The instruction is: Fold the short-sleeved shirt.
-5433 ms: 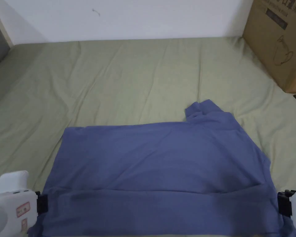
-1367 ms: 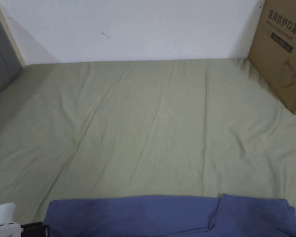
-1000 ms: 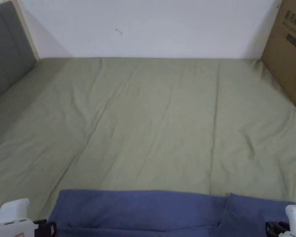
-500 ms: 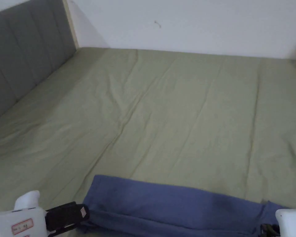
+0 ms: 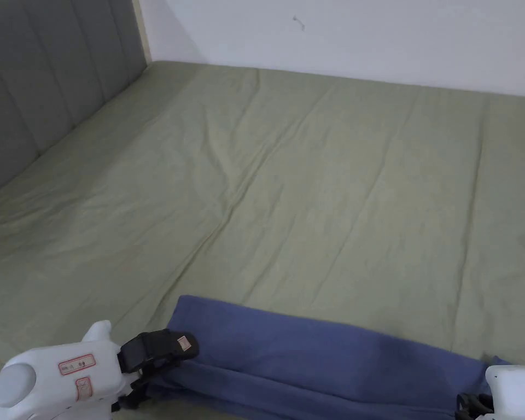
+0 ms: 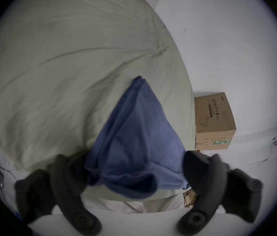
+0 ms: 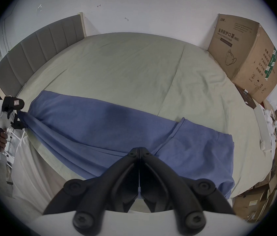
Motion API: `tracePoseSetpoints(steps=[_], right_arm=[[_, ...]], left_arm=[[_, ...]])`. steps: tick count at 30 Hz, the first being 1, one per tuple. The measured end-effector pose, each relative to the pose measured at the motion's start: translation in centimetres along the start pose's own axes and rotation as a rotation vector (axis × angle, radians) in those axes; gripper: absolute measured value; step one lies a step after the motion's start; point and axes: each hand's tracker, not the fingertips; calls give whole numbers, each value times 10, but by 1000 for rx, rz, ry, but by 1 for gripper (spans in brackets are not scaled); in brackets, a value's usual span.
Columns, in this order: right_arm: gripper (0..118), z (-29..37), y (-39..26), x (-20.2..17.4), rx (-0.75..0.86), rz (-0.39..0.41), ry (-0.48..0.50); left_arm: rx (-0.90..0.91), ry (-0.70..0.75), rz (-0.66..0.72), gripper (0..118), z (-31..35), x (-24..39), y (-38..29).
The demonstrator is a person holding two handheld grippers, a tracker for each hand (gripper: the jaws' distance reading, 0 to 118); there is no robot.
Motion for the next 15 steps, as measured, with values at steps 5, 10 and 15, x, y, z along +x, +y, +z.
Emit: tracePoseSetpoints(steps=[5, 10, 15], right_arm=[[0, -5, -2, 0, -29, -10, 10], [0, 2, -2, 9, -12, -26, -1], [0, 12, -3, 27, 23, -100, 4]], left_arm=[[0, 67, 17, 11, -21, -25, 11], [18, 137, -79, 11, -2, 7, 13], [45, 248, -324, 11, 2, 10, 22]])
